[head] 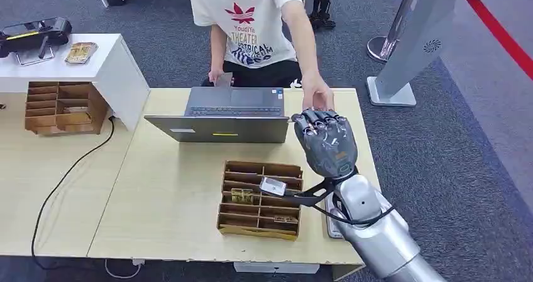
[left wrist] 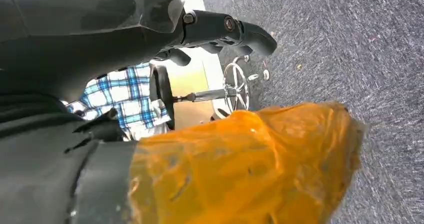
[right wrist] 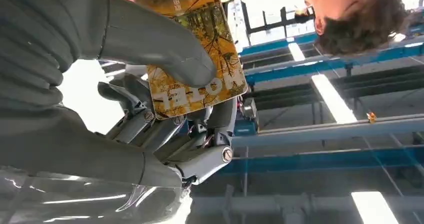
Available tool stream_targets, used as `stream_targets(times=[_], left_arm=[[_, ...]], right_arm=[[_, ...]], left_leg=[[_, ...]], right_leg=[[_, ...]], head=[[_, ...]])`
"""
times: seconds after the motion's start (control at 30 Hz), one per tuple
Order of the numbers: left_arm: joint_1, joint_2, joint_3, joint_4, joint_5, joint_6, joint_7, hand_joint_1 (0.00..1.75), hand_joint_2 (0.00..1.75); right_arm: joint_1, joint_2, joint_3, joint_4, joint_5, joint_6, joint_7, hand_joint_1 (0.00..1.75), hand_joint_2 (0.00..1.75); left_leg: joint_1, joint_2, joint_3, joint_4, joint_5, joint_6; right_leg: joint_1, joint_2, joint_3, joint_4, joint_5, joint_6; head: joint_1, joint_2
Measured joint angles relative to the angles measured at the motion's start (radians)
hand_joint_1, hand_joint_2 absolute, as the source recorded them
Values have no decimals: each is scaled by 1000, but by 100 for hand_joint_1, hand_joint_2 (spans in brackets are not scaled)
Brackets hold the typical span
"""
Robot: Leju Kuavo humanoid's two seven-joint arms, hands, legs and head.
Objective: Pass the card to the sensor for recognition and then transmit it.
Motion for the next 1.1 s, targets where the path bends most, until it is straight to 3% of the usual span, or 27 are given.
stream_targets(times=[0.1,0.3,0.47,0.67,0.83,1.1], left_arm=[[0,0,0,0,3,0,0,0,0],[1,-9,0,0,24,3,0,0,0],[1,-18,3,0,48,11,1,0,0],[2,-29,14,0,73,22,3,0,0],[4,-36,35,0,93,33,4,0,0],[8,-49,63,0,119,49,5,0,0]], right_arm=[[16,9,-6,-7,-70,0,-20,175,175],[72,44,-46,-87,-432,28,-96,175,175],[139,76,-102,-190,-818,129,-190,175,175],[229,98,-183,-316,-1136,234,-249,175,175],[319,97,-247,-383,-1348,351,-255,175,175],[464,84,-314,-439,-1539,468,-255,175,175]], left_leg=[[0,0,0,0,0,0],[0,0,0,0,0,0],[0,0,0,0,0,0],[0,0,0,0,0,0],[0,0,0,0,-1,0],[0,0,-1,0,-1,1]], right_leg=[[0,0,0,0,0,0],[0,0,0,0,0,0],[0,0,0,0,0,0],[0,0,0,0,0,0],[0,0,-1,0,0,0],[0,0,-1,0,0,0]], head=[[0,0],[0,0],[0,0],[0,0],[0,0],[0,0]])
